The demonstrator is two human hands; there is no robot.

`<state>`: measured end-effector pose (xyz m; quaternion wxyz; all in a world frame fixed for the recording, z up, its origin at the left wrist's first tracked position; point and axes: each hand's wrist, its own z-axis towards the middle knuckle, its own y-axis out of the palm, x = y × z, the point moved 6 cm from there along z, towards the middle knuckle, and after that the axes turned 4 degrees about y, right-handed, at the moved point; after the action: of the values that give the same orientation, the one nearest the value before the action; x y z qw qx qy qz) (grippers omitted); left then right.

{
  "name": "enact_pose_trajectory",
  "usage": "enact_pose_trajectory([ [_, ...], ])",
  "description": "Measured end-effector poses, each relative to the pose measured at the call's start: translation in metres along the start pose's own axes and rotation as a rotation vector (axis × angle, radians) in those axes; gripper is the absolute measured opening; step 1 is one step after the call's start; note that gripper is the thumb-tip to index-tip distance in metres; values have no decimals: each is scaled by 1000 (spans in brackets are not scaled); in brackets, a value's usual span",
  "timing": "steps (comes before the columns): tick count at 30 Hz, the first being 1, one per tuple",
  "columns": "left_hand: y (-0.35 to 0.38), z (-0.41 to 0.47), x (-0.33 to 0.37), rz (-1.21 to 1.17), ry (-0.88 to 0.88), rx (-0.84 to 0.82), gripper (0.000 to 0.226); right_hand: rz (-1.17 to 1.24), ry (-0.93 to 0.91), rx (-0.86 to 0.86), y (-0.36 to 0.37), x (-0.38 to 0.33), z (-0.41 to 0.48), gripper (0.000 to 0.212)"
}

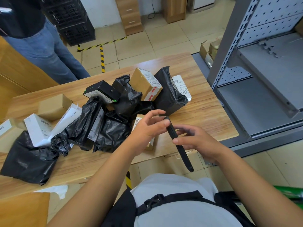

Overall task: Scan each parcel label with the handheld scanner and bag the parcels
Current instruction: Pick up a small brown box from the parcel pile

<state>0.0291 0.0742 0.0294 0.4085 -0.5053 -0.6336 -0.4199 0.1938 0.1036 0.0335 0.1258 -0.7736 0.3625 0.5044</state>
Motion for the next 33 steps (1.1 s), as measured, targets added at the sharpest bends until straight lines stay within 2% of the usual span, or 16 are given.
enact_pose_trajectory([
  [2, -13, 1, -7, 65, -1, 109, 42, -3, 12, 39, -3, 3, 1, 37],
  [3, -25, 2, -12, 201, -1, 217, 42, -3, 16, 56, -4, 4, 1, 34],
  [5, -53, 0, -26, 626, -26, 443, 43, 9, 15, 73, -7, 7, 0, 28],
  [6, -63, -2, -36, 821, -75, 492, 50, 11, 15, 82, -8, 8, 0, 27],
  [9, -66, -5, -67, 1123, -197, 480, 84, 13, 21, 107, -10, 10, -2, 27],
  [12, -61, -5, -88, 1224, -211, 506, 92, 10, 19, 120, -11, 9, -4, 27],
  [17, -62, -7, -98, 1132, -122, 506, 80, 3, 8, 123, -14, 8, -7, 28],
  [22, -53, -2, -95, 669, -134, 176, 56, 14, 2, 144, -22, 10, -10, 27],
  [24, -52, -2, -92, 543, -158, 122, 52, 12, 9, 162, -26, 12, -12, 27],
  [27, -56, 0, -86, 447, -146, 175, 49, 18, 16, 194, -32, 15, -14, 27],
  [33, -69, 8, -72, 511, -48, 340, 41, 48, 26, 202, -39, 21, -16, 30],
])
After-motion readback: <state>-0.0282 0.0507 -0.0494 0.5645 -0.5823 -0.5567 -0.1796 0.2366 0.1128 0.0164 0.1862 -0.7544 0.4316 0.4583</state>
